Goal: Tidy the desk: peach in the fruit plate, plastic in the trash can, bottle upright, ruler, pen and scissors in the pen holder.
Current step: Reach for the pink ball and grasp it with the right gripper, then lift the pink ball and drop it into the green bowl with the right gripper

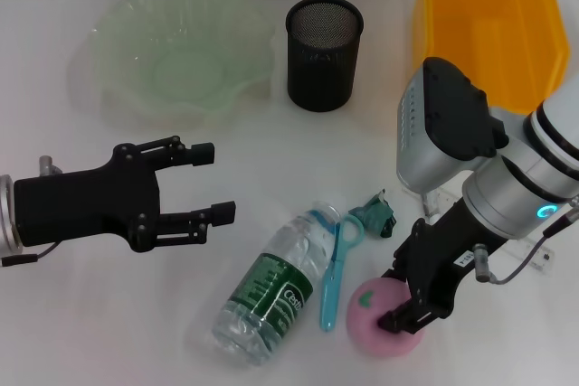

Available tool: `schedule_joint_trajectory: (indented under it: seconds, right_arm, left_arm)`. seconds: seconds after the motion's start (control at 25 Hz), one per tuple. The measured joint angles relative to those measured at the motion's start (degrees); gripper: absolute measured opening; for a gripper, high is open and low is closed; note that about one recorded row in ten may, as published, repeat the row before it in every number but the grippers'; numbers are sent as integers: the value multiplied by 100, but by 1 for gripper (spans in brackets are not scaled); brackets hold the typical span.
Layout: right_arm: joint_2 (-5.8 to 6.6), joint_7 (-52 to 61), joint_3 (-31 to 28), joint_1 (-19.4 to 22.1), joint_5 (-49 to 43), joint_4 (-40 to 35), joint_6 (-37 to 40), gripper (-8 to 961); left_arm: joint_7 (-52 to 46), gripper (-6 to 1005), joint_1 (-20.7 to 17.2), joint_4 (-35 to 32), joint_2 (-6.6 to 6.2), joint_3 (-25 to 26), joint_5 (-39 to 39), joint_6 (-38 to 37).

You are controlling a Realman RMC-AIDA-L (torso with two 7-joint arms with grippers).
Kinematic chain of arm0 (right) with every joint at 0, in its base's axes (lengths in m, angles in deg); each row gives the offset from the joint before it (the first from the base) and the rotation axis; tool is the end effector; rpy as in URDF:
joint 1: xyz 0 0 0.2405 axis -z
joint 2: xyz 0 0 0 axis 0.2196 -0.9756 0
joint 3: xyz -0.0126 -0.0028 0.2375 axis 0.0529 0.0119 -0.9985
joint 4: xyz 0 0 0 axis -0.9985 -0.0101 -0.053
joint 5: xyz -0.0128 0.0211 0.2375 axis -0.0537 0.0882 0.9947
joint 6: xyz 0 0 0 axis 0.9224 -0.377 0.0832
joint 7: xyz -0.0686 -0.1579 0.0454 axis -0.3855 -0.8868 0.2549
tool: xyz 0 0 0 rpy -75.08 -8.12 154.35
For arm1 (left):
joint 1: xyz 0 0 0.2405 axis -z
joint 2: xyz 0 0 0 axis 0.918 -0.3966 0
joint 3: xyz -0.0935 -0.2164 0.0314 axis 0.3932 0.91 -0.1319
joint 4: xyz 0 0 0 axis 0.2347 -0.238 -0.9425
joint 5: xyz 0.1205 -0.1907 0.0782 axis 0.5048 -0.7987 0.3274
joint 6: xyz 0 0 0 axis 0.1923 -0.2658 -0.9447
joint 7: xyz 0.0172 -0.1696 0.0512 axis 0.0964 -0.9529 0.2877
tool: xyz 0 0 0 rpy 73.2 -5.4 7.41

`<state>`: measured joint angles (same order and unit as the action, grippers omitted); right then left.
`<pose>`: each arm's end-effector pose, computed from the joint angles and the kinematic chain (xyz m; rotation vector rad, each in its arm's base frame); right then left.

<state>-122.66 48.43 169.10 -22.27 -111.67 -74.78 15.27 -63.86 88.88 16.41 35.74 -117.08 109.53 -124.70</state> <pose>0.1635 0.3148 -0.0873 2.9494 -0.4399 0.5750 -0.2598 0.3050 -0.0117 -2.7904 -0.3873 -0.8523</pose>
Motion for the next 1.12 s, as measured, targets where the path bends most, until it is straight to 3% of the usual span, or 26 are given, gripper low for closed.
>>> schedule_joint_trajectory:
  seconds: [0.08, 0.4, 0.76, 0.8, 0.96, 1.12]
  right_arm:
    - [5, -2, -14, 2, -1, -2, 1, 708]
    - [19, 42, -283, 13, 33, -156, 379, 283]
    - [36, 458, -2042, -114, 133, -1265, 1361, 224]
    - [36, 470, -2397, -115, 141, -1548, 1217, 220]
    - [34, 470, -2727, -164, 370, -1670, 485, 203]
    - [29, 476, -2697, -509, 819, -1048, -782, 179]
  left_arm:
    - [1, 811, -2, -1, 2, 9, -1, 6]
    - [8, 811, -1, -3, 14, 13, -5, 16]
    - [53, 810, 3, -3, 14, 13, -38, 15]
    - [77, 810, -4, -3, 14, 13, -50, 15]
    - [98, 811, -16, 19, 13, 13, -56, 21]
    - [159, 811, -69, 49, 17, 13, -57, 88]
